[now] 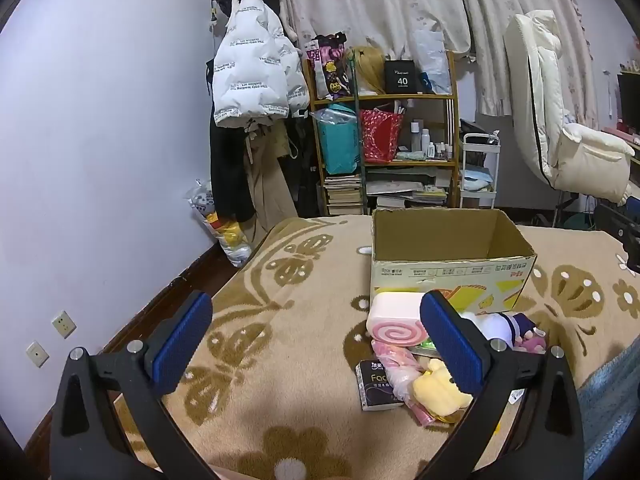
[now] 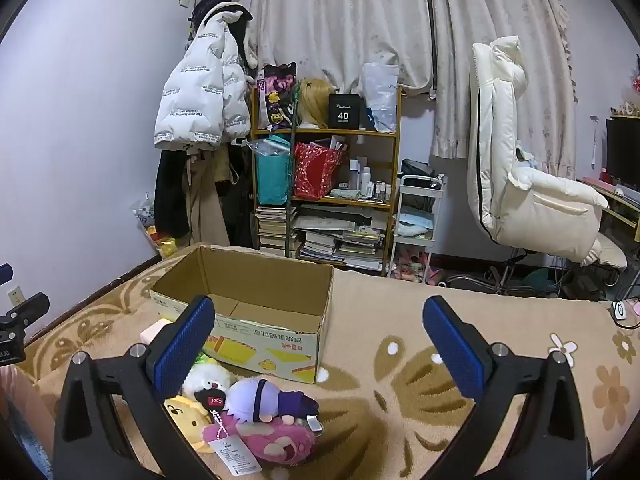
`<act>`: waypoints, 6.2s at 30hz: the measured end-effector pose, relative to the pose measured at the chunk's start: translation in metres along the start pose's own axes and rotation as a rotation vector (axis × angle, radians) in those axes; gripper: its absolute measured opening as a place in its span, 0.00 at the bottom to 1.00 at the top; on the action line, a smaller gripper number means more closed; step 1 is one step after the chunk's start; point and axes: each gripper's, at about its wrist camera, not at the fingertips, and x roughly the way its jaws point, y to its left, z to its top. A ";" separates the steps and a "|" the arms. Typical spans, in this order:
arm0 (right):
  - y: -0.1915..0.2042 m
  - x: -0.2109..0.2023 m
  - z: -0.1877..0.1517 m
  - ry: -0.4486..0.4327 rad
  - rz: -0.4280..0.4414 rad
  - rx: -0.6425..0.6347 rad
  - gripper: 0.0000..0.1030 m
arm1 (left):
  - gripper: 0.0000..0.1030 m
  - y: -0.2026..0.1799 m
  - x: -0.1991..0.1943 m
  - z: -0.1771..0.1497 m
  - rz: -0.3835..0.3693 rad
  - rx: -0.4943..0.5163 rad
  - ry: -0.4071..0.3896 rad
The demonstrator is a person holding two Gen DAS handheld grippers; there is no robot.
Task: Organize soft objects
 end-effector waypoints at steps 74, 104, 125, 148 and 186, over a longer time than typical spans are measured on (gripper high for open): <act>0.002 0.001 0.000 0.000 -0.005 -0.018 1.00 | 1.00 0.004 0.004 -0.002 0.005 0.008 0.005; 0.005 0.006 -0.008 0.019 0.009 -0.019 1.00 | 1.00 0.010 0.013 -0.003 -0.032 -0.016 0.035; 0.019 0.072 -0.037 0.239 0.100 -0.057 1.00 | 1.00 -0.028 0.078 0.016 -0.062 0.081 0.177; 0.028 0.158 -0.078 0.484 0.137 -0.019 1.00 | 1.00 -0.068 0.184 -0.007 -0.219 0.035 0.354; 0.012 0.193 -0.116 0.649 0.239 0.112 0.89 | 0.71 -0.080 0.202 -0.037 -0.215 0.063 0.454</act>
